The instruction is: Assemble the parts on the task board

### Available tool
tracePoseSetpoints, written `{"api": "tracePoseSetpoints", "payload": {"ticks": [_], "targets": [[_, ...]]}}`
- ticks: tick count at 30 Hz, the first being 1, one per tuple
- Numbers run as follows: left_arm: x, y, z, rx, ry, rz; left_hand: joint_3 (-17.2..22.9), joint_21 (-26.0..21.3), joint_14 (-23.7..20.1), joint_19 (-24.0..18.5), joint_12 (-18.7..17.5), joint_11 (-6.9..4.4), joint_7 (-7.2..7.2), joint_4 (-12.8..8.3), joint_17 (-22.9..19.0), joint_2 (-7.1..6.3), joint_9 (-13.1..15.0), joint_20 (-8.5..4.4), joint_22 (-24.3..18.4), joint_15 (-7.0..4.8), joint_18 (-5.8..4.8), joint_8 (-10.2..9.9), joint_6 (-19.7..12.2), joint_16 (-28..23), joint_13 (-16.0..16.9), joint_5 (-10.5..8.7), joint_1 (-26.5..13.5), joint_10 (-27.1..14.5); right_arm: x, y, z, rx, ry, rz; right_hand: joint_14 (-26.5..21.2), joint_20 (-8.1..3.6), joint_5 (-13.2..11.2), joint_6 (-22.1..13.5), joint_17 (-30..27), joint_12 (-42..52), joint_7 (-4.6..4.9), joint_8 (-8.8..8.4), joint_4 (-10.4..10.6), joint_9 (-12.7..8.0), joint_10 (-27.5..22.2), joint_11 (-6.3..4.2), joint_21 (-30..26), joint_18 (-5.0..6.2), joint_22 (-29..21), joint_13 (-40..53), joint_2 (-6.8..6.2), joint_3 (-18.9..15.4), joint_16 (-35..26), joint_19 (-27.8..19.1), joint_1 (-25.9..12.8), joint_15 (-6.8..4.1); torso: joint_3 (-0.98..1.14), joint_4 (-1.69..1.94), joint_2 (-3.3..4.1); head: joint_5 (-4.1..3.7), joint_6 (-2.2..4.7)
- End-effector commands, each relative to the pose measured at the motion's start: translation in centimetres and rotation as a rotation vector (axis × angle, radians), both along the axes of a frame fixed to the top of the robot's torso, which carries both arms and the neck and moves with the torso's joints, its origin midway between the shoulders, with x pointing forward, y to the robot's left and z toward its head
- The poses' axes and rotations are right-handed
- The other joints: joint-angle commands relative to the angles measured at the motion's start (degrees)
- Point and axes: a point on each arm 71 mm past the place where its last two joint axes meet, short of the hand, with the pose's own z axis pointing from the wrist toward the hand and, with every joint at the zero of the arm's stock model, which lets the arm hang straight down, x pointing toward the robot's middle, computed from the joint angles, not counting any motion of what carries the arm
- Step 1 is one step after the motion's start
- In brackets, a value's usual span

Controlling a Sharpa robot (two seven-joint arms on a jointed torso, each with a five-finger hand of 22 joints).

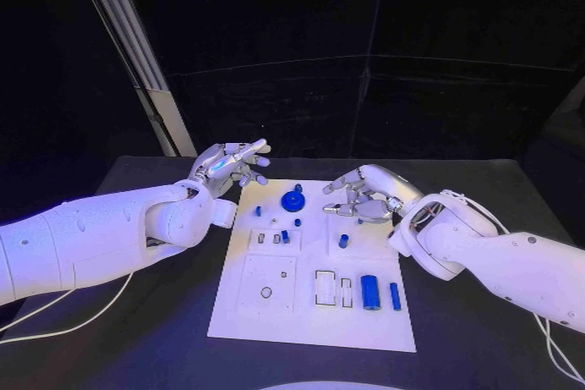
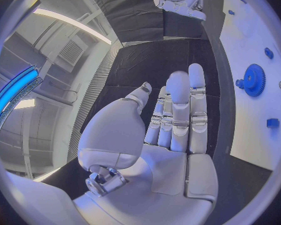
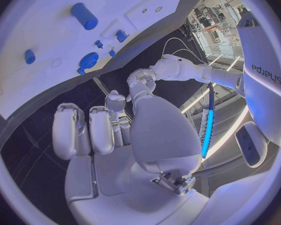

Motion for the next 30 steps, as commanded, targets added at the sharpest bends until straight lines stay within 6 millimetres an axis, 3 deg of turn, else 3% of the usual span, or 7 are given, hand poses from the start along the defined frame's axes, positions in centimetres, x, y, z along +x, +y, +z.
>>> {"api": "tracePoseSetpoints", "payload": {"ticks": [1, 5, 14, 15, 19, 24, 30], "targets": [[-0.3, -0.3, -0.9, 0.161, 0.09, -0.118, -1.5, 4.6, 3.5, 1.6, 5.6, -0.99, -0.92, 0.7, 18.3, -0.46, 0.5, -0.89, 2.9, -1.16, 0.38, 1.6, 0.5, 16.9, 4.2, -0.16, -0.4, 0.8, 0.2, -1.1, 0.5, 0.063, 0.039, -0.025, 1.7, -0.1, 0.4, 0.3, 0.0, -0.2, 0.0, 0.36, 0.0, 0.1, -0.2, 0.04, -0.3, 0.47, -0.1, -0.1, 0.04, -0.2, -0.2, -0.4, 0.7, -0.09, 0.0, -0.03, -0.06, 0.13, 0.06], [-0.8, -0.1, -1.8, 0.315, 0.2, -0.217, -5.5, 16.1, 3.7, 2.3, 20.1, -2.54, -1.76, 4.2, 31.4, -0.26, 2.3, -2.06, 13.9, -1.14, -0.22, 5.9, 0.1, 28.4, 15.4, -0.04, -3.1, -2.4, 0.4, -2.6, 0.7, 0.07, 0.05, -0.062, 1.7, -0.14, 0.9, 0.3, -0.1, -0.4, -0.03, 0.41, 0.1, 0.1, -0.1, 0.0, -0.4, 0.47, -0.1, -0.4, 0.28, -0.4, -0.4, -0.4, 0.8, -0.13, 0.14, -0.15, -0.07, 0.15, 0.23], [-1.8, 0.2, -2.9, 0.746, 0.401, -0.395, -12.7, 29.0, 4.9, 2.1, 38.6, -2.69, -3.2, 10.9, 38.4, 1.31, 7.9, -2.27, 29.0, -2.37, -1.68, 16.6, -1.7, 33.6, 31.1, -0.92, -4.1, -7.2, 0.5, -6.6, 0.9, 0.054, 0.063, -0.147, 1.6, -0.18, 1.1, 0.4, -0.8, -1.1, -0.06, 0.45, 0.3, 0.1, -0.2, -0.02, -0.6, 0.58, -0.6, -1.0, 0.15, -0.8, -0.9, -0.7, 0.7, -0.16, 0.39, -0.15, -0.29, 0.52, -0.18], [-1.9, 0.2, -2.9, 0.789, 0.421, -0.407, -14.6, 30.7, 4.9, 1.5, 41.5, -3.19, -3.26, 12.6, 38.7, 1.46, 10.2, -2.35, 30.6, -2.86, -1.87, 20.1, -3.6, 33.8, 33.6, -0.6, -3.1, -7.7, 0.5, -7.2, 1.0, 0.06, 0.074, -0.165, 1.5, -0.18, 1.2, 0.4, -1.0, -1.4, -0.07, 0.46, 0.4, 0.1, -0.3, -0.03, -0.8, 0.63, -0.9, -1.3, 0.1, -0.9, -1.0, -0.8, 0.7, -0.16, 0.44, -0.19, -0.34, 0.55, -0.32], [-1.9, -0.1, -2.7, 0.9, 0.445, -0.446, -18.4, 29.0, 4.2, -0.6, 41.2, -3.3, -3.99, 13.4, 36.3, 2.33, 12.2, -2.61, 27.8, -2.86, -1.25, 23.3, -3.6, 32.2, 32.8, -2.02, -8.9, -8.9, 0.7, -8.5, 0.9, 0.121, 0.139, -0.217, -0.6, -0.27, 2.3, 0.8, -8.1, -10.6, -0.19, 1.01, 1.2, 0.2, -4.8, -0.11, -4.6, 2.16, -8.2, -8.1, -0.19, -2.0, -6.4, -5.6, 0.8, -0.26, 0.51, -0.26, -0.37, 0.65, -0.46], [-1.3, -0.7, -1.6, 1.012, 0.421, -0.449, -20.0, 28.9, 4.2, -1.1, 40.9, -3.37, -4.06, 13.2, 36.4, 2.91, 13.5, -2.81, 27.8, -2.99, -1.25, 25.0, -5.2, 32.1, 32.3, -2.0, -8.2, -9.5, 1.0, -9.5, 1.1, 0.235, 0.194, -0.251, -10.2, 0.24, 4.1, 0.9, -34.7, -23.1, 0.39, 1.35, 2.8, 0.1, -11.7, 0.74, -24.3, 7.19, -36.6, -18.7, 0.64, -3.1, -32.3, -23.4, 3.0, 0.51, 0.62, -0.3, -0.7, 0.81, -0.82], [-0.3, -1.7, 0.2, 1.08, 0.379, -0.436, -21.0, 30.3, 4.6, -0.5, 42.0, -3.36, -4.02, 13.2, 37.5, 3.25, 14.5, -2.79, 29.9, -2.97, -1.56, 26.5, -6.3, 32.9, 33.6, -1.97, -6.3, -9.0, 1.2, -9.8, 1.3, 0.366, 0.215, -0.235, -17.1, 3.29, 3.6, 0.3, -44.4, -38.3, 2.49, -0.49, 4.5, -0.3, -14.3, 4.08, -42.6, 7.69, -49.1, -37.5, 1.85, -3.2, -54.0, -27.2, 7.8, 4.14, 0.9, -0.42, -1.07, 1.27, -1.26]]}}
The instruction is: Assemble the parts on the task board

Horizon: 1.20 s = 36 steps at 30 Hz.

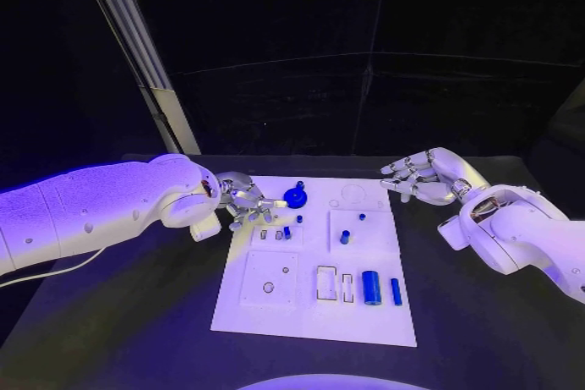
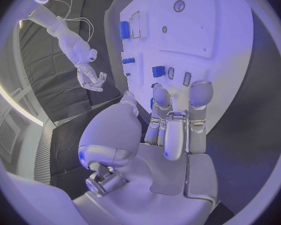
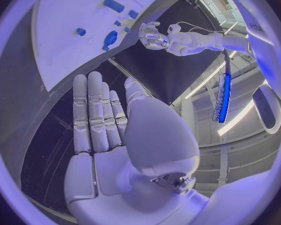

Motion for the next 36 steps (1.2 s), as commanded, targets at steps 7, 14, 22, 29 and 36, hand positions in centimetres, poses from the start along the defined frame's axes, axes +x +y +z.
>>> {"api": "tracePoseSetpoints", "payload": {"ticks": [7, 14, 22, 29, 36], "targets": [[0.9, -2.0, 1.0, 0.144, -0.022, -0.078, -1.1, 0.7, 4.6, 0.2, 0.7, -0.03, -0.09, 0.1, 8.9, 0.27, 0.8, 0.14, 1.0, -0.31, -0.26, 1.2, -0.8, 0.4, 0.4, -0.19, 1.2, 0.3, 0.5, -0.3, 0.5, 0.221, -0.002, -0.021, -0.8, 2.58, 0.2, 0.3, -12.1, -8.7, 1.05, -0.51, 0.7, -0.2, 5.1, 1.24, -18.6, 0.8, -12.9, -20.4, 0.76, -2.3, -20.5, 2.7, 3.1, 2.67, 0.25, -0.31, -0.37, 0.52, -0.53], [1.4, -3.7, 0.9, 0.209, -0.012, -0.141, 0.4, 4.6, 5.1, 2.7, 3.1, -0.2, -0.3, -0.3, 10.8, 3.13, 1.9, 0.14, 7.0, -0.42, -1.15, 3.3, -1.5, 1.7, 3.2, 0.17, 4.7, 2.2, 0.6, -0.4, 0.6, 0.232, -0.011, -0.03, -1.1, 3.08, 0.4, 0.4, -14.0, -8.9, 1.58, -0.47, 0.3, -0.2, 4.5, 1.66, -21.6, 0.59, -14.8, -23.3, 0.97, -3.5, -23.0, 3.3, 2.9, 3.27, 0.26, -0.29, -0.34, 0.74, -0.78], [1.8, -4.5, 0.3, 0.298, 0.026, -0.167, 0.4, 10.0, 5.5, 6.6, 4.1, -0.38, -0.47, 0.0, 12.3, 3.06, 2.5, -0.08, 15.6, -0.63, -2.61, 4.5, -2.0, 2.8, 4.3, 0.15, 5.0, 2.9, 0.6, -0.2, 0.6, 0.241, -0.022, -0.026, -1.2, 3.23, 0.6, 0.4, -14.6, -8.8, 1.63, -0.49, -0.2, -0.2, 4.3, 1.75, -22.6, 0.6, -15.5, -24.3, 1.18, -3.8, -23.7, 3.6, 3.1, 3.41, 0.22, -0.21, -0.39, 0.86, -1.28], [1.8, -4.7, 0.0, 0.356, 0.063, -0.168, 0.6, 13.0, 5.6, 9.2, 4.8, -0.56, -0.64, 0.0, 12.8, 3.49, 2.9, -0.33, 20.6, -0.84, -3.49, 5.3, -2.3, 3.1, 5.0, 0.17, 5.0, 3.3, 0.7, -0.2, 0.6, 0.244, -0.028, -0.032, -1.1, 3.24, 0.7, 0.4, -14.9, -8.8, 1.69, -0.51, -0.4, -0.2, 4.1, 1.79, -23.0, 0.61, -15.8, -24.8, 1.45, -3.7, -23.9, 3.8, 3.4, 3.42, 0.18, -0.29, -0.43, 1.03, -1.5], [1.8, -5.1, -0.1, 0.376, 0.078, -0.18, 0.8, 14.2, 5.8, 10.3, 6.1, -0.79, -0.9, 0.0, 13.8, 3.68, 3.4, -0.53, 22.7, -1.04, -3.88, 6.2, -2.2, 3.8, 6.6, 0.16, 5.1, 4.3, 0.8, -0.1, 0.6, 0.246, -0.031, -0.032, -1.1, 3.25, 0.9, 0.3, -15.1, -8.8, 1.73, -0.52, -0.6, -0.2, 4.0, 1.83, -23.2, 0.61, -15.9, -25.1, 1.5, -3.8, -24.1, 3.9, 3.6, 3.45, 0.17, -0.27, -0.41, 1.03, -1.54]]}}
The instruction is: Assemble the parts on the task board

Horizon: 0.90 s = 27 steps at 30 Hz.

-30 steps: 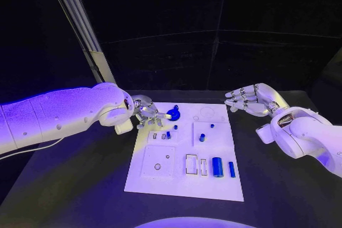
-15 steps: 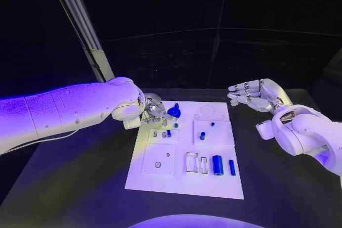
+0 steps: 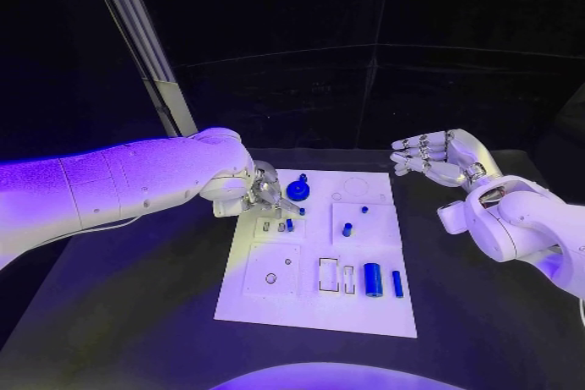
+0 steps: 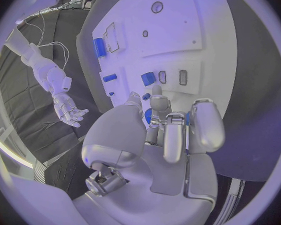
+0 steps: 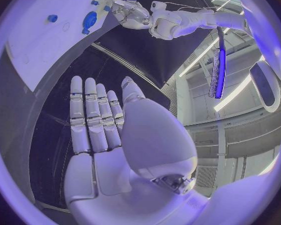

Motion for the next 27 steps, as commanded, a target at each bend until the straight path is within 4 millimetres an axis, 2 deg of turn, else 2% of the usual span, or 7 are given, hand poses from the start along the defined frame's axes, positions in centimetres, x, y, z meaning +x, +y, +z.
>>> {"api": "tracePoseSetpoints", "payload": {"ticks": [1, 6, 12, 27], "targets": [[-0.1, -0.1, -0.1, 0.053, 0.027, -0.017, 0.4, 0.3, 5.7, 0.4, 0.4, 0.12, -0.21, -0.1, 13.9, 0.35, 0.1, -0.02, 0.4, -0.46, -0.66, 0.4, -0.3, 0.4, 0.3, 0.16, 0.3, 0.6, 0.0, 0.1, 0.3, 0.013, -0.02, -0.004, 0.0, -0.11, 0.4, 0.0, -0.2, -0.1, 0.47, 0.0, -0.3, 0.0, -0.4, 0.15, -0.5, 0.63, -0.2, -0.2, 0.4, -0.2, -0.3, 0.4, 0.3, 0.45, -0.01, 0.0, 0.04, 0.0, 0.02], [0.0, -0.5, -0.3, 0.059, 0.033, -0.027, 0.4, 0.5, 5.7, 0.5, 0.6, 0.09, -0.24, -0.1, 14.0, 0.35, 0.2, -0.05, 0.6, -0.49, -0.69, 0.5, -0.3, 0.4, 0.5, 0.16, 0.2, 0.7, 0.1, 0.2, 0.3, 0.014, -0.019, -0.001, 0.0, -0.07, 0.5, 0.0, -0.3, -0.1, 0.54, -0.02, -0.5, 0.0, -0.6, 0.22, -0.7, 0.61, -0.3, -0.5, 0.4, -0.3, -0.5, 0.4, 0.3, 0.51, -0.07, -0.04, 0.0, -0.02, -0.12], [0.0, -0.8, -0.4, 0.063, 0.038, -0.033, 0.4, 0.5, 5.7, 0.5, 0.7, 0.08, -0.26, -0.1, 14.0, 0.34, 0.2, -0.06, 0.7, -0.5, -0.7, 0.6, -0.3, 0.5, 0.6, 0.16, 0.2, 0.8, 0.1, 0.2, 0.2, 0.013, -0.016, -0.003, -0.1, -0.02, 0.6, -0.2, -0.5, -0.1, 0.63, -0.04, -0.6, 0.0, -0.8, 0.31, -1.0, 0.59, -0.5, -0.8, 0.39, -0.4, -0.7, 0.5, 0.3, 0.6, -0.02, 0.11, -0.05, -0.12, -0.28], [0.1, -1.2, -1.1, 0.078, 0.054, -0.05, 0.7, 1.3, 5.8, 1.1, 1.7, -0.11, -0.45, -0.2, 14.4, 0.35, 0.7, -0.25, 2.1, -0.67, -0.96, 1.4, -0.5, 0.7, 1.7, 0.19, 0.7, 1.4, 0.3, 0.3, 0.1, 0.012, -0.01, -0.002, -0.3, 0.07, 0.7, -0.5, -0.8, -0.1, 0.79, -0.08, -0.8, -0.1, -1.0, 0.47, -1.5, 0.56, -0.8, -1.3, 0.37, -0.6, -1.0, 0.5, 0.3, 0.74, -0.03, 0.11, -0.06, -0.21, -0.51]]}}
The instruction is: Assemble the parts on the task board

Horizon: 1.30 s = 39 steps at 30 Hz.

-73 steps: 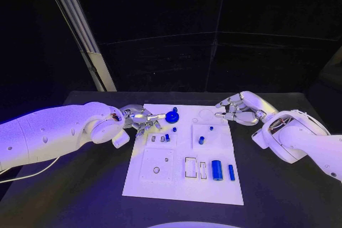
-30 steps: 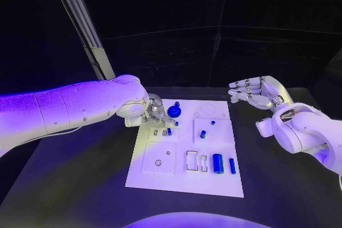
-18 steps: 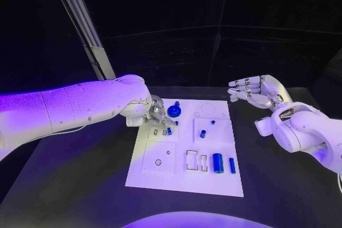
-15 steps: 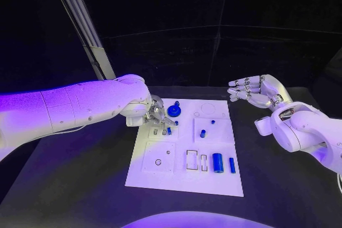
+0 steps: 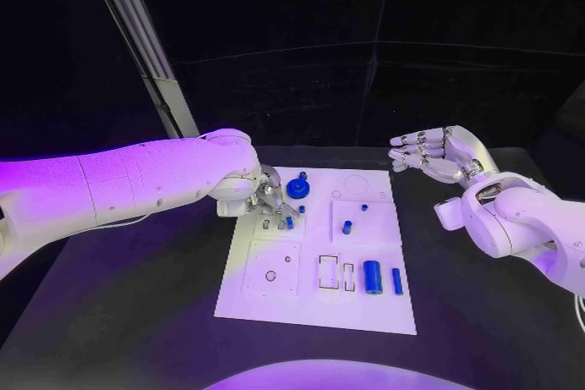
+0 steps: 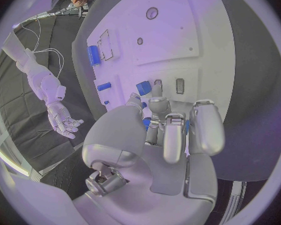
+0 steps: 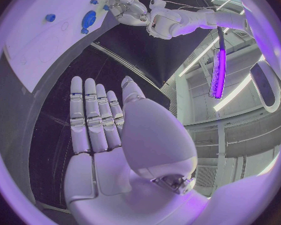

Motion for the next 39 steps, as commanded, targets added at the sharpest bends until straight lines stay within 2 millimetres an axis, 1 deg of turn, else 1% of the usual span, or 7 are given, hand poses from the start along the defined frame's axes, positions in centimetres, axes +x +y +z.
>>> {"api": "tracePoseSetpoints", "payload": {"ticks": [1, 10, 16, 20, 30, 35, 39], "targets": [[0.0, -0.1, 0.0, 0.011, 0.007, -0.014, 0.4, 0.4, 5.8, 0.5, 0.4, -0.01, -0.24, 0.1, 14.5, 0.12, 0.1, -0.06, 0.2, -0.26, -1.04, 0.2, -0.3, 0.2, 0.1, 0.19, 0.5, 0.2, 0.1, 0.1, 0.2, 0.006, -0.008, -0.001, -0.1, 0.1, 0.3, -0.2, -0.2, -0.1, 0.42, -0.08, -0.4, -0.1, -0.6, -0.03, -0.5, 0.56, -0.1, -0.2, 0.37, -0.2, -0.3, 0.5, 0.3, 0.57, 0.02, 0.01, -0.03, -0.07, -0.04], [0.0, -0.6, -0.1, 0.001, 0.003, -0.023, 0.8, 0.5, 5.8, 0.6, 0.6, -0.06, -0.29, 0.0, 14.5, 0.2, 0.2, -0.11, 0.3, -0.3, -1.06, 0.5, -0.5, 0.2, 0.3, 0.2, 0.9, 0.3, 0.2, 0.2, 0.1, 0.006, -0.005, 0.002, -0.3, 0.15, 0.5, -0.3, -0.3, -0.1, 0.48, -0.08, -0.5, -0.1, -0.7, 0.03, -0.7, 0.55, -0.3, -0.4, 0.39, -0.3, -0.4, 0.6, 0.2, 0.64, 0.04, -0.03, 0.0, -0.02, -0.12], [0.0, -0.8, -0.1, -0.005, 0.0, -0.026, 0.9, 0.5, 5.8, 0.6, 0.6, -0.07, -0.3, 0.0, 14.4, 0.22, 0.3, -0.13, 0.2, -0.31, -1.05, 0.6, -0.5, 0.2, 0.3, 0.2, 1.0, 0.3, 0.2, 0.3, 0.0, 0.006, -0.003, 0.002, -0.3, 0.16, 0.5, -0.4, -0.3, 0.0, 0.49, -0.08, -0.6, -0.1, -0.7, 0.05, -0.7, 0.54, -0.3, -0.4, 0.39, -0.3, -0.5, 0.6, 0.2, 0.65, 0.04, 0.04, -0.03, -0.05, -0.18], [0.0, -0.8, -0.1, -0.006, 0.001, -0.029, 1.0, 0.5, 5.8, 0.6, 0.7, -0.08, -0.31, 0.0, 14.5, 0.22, 0.3, -0.14, 0.3, -0.32, -1.07, 0.7, -0.6, 0.2, 0.3, 0.2, 1.1, 0.3, 0.3, 0.3, 0.0, 0.006, -0.001, 0.002, -0.3, 0.17, 0.5, -0.4, -0.4, 0.0, 0.5, -0.08, -0.6, -0.1, -0.7, 0.06, -0.8, 0.54, -0.3, -0.5, 0.4, -0.3, -0.5, 0.6, 0.2, 0.67, 0.06, 0.0, -0.04, -0.07, -0.16], [0.1, -1.1, -0.1, -0.007, 0.004, -0.036, 1.7, 0.5, 5.8, 0.6, 0.7, -0.12, -0.35, -0.3, 14.5, -0.11, 0.6, -0.19, 0.3, -0.36, -1.06, 1.1, -0.9, 0.2, 0.3, 0.19, 2.1, 0.2, 0.3, 0.4, -0.1, 0.006, 0.003, 0.005, -0.3, 0.18, 0.5, -0.4, -0.4, 0.0, 0.51, -0.07, -0.6, -0.1, -0.8, 0.07, -0.8, 0.54, -0.4, -0.5, 0.42, -0.3, -0.5, 0.6, 0.2, 0.68, 0.02, 0.04, -0.02, -0.08, -0.28], [0.1, -1.1, -0.2, -0.006, 0.006, -0.039, 2.1, 0.4, 5.8, 0.6, 0.8, -0.13, -0.35, -0.5, 14.5, -0.26, 0.7, -0.21, 0.3, -0.37, -1.05, 1.3, -1.1, 0.2, 0.3, 0.18, 2.6, 0.1, 0.3, 0.5, -0.1, 0.006, 0.005, 0.008, -0.4, 0.21, 0.6, -0.5, -0.4, 0.0, 0.53, -0.06, -0.6, -0.1, -0.8, 0.1, -0.9, 0.53, -0.4, -0.6, 0.46, -0.3, -0.6, 0.5, 0.2, 0.72, 0.03, -0.03, -0.04, 0.05, -0.36], [0.1, -1.2, -0.2, -0.005, 0.008, -0.04, 2.5, 0.4, 5.8, 0.6, 0.8, -0.13, -0.36, -0.6, 14.5, -0.37, 0.8, -0.23, 0.3, -0.38, -1.05, 1.5, -1.2, 0.3, 0.3, 0.18, 3.1, 0.1, 0.3, 0.5, -0.1, 0.006, 0.007, 0.01, -0.5, 0.24, 0.6, -0.5, -0.5, 0.0, 0.56, -0.05, -0.7, -0.1, -0.9, 0.13, -1.1, 0.52, -0.5, -0.7, 0.5, -0.4, -0.7, 0.5, 0.2, 0.76, 0.02, -0.07, -0.01, -0.05, -0.35]]}}
